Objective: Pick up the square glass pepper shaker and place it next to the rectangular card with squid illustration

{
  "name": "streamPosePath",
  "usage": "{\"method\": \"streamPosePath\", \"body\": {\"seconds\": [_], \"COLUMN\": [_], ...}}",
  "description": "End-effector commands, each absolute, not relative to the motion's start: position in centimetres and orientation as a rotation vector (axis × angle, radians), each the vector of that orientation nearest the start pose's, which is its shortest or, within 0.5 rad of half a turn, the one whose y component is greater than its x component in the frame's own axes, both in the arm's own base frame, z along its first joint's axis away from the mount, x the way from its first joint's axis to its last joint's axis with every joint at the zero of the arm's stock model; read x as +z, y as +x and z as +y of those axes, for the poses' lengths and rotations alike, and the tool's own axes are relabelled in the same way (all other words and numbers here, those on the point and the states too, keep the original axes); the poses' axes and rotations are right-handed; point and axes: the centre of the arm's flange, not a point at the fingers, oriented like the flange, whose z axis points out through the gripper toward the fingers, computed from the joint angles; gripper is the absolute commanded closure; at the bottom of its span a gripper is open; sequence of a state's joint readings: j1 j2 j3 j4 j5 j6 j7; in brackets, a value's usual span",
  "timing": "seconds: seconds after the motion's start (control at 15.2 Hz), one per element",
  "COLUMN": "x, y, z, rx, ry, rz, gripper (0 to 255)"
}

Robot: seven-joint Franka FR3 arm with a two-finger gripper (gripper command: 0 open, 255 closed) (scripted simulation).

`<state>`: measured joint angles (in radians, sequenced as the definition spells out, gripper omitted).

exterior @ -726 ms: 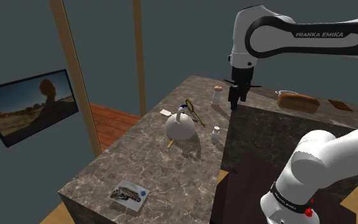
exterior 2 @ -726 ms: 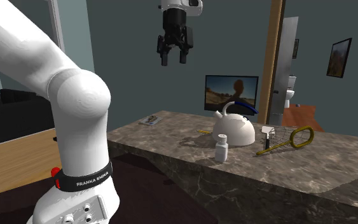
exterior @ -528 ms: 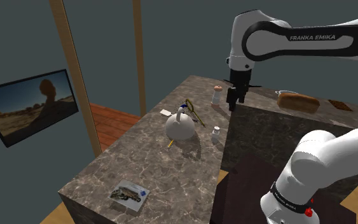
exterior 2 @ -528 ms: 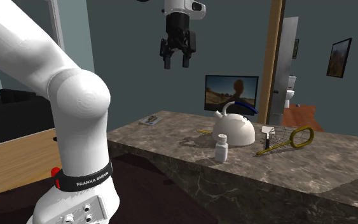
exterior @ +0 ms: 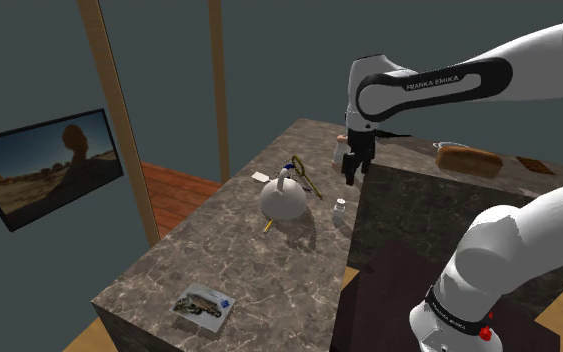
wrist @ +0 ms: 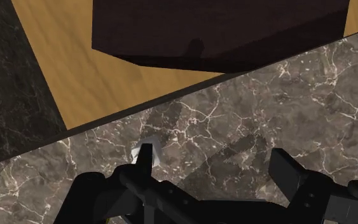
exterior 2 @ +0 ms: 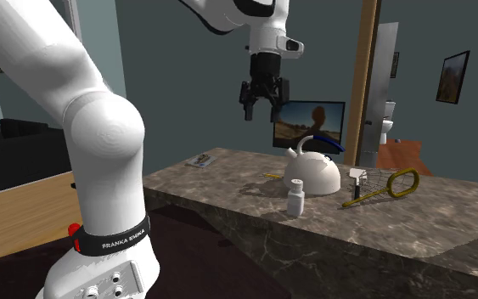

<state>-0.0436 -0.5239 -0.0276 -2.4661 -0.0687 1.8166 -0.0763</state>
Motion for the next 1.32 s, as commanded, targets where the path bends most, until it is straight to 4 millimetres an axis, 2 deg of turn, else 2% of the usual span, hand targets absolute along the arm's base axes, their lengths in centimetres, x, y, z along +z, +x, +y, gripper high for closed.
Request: {"method": "streamPosePath", "body": {"seconds": [0.0, 0.73, 1.25], "x": [44.5, 33.2, 29.2], "y": [38.5, 45.1, 44.5], "z": [-4.7, -11.5, -11.4], "rx": [0.206, 0.225, 0.225], "ry": [-3.169, -3.124, -3.124], "rz": [-0.031, 0.063, 0.063], "gripper": [0, 0, 0]}}
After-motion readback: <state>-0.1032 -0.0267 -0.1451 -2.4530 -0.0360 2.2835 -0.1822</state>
